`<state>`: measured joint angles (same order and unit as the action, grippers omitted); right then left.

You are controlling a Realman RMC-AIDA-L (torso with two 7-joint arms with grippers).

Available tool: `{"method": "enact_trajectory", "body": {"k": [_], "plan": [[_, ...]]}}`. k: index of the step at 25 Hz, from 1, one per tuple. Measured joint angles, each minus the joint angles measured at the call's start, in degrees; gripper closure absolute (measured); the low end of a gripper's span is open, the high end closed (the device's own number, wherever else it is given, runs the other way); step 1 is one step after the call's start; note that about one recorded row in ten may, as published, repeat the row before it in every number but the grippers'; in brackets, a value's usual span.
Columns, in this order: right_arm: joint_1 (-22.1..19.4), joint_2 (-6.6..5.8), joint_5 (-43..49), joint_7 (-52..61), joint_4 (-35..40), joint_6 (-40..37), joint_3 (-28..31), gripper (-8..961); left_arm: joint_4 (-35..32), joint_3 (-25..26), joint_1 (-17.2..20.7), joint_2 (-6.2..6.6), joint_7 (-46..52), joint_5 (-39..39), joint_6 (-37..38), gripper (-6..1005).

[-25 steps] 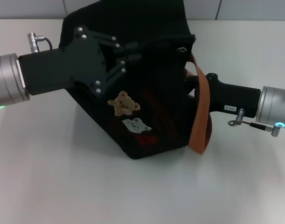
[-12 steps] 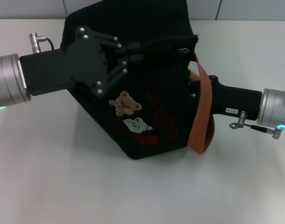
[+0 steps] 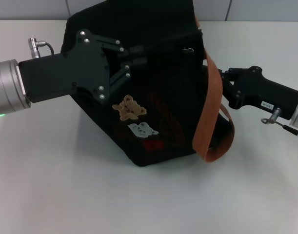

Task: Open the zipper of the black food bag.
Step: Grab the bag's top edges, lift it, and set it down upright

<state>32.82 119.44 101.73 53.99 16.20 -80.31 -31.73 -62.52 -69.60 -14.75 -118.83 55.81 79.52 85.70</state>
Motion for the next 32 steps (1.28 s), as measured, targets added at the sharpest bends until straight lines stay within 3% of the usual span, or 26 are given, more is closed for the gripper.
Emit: {"method": "enact_trajectory", "body": {"k": [8,16,21,26,32], "plan": [[-2.13,0.19,-0.05,-12.46,-1.48,-2.43,1.40,930,1.75,0.54,-0.59,0.02,0.00,-0.82,-0.03,897],[-2.20,0.28,-0.95,-32.83,-7.64,0.09,2.11,740,2.99,0.10,-1.15,0.03,0.21,-2.70,0.00,897],[-1.74,0.35,-3.86,-44.51,-11.78,1.87,2.57,508,4.58,0.24,-2.26,-0.07,0.49,-2.96,-0.02,897],[-1.65,0.35,-5.79,-56.85,-15.62,1.70,2.58,401,6.49,0.46,-3.77,-0.05,0.60,-3.54,-0.15,897],[-0.90,0.39,-7.33,-62.83,-17.87,1.86,2.84,402,6.55,0.12,-4.20,-0.10,0.62,-3.66,-0.31,897]]}}
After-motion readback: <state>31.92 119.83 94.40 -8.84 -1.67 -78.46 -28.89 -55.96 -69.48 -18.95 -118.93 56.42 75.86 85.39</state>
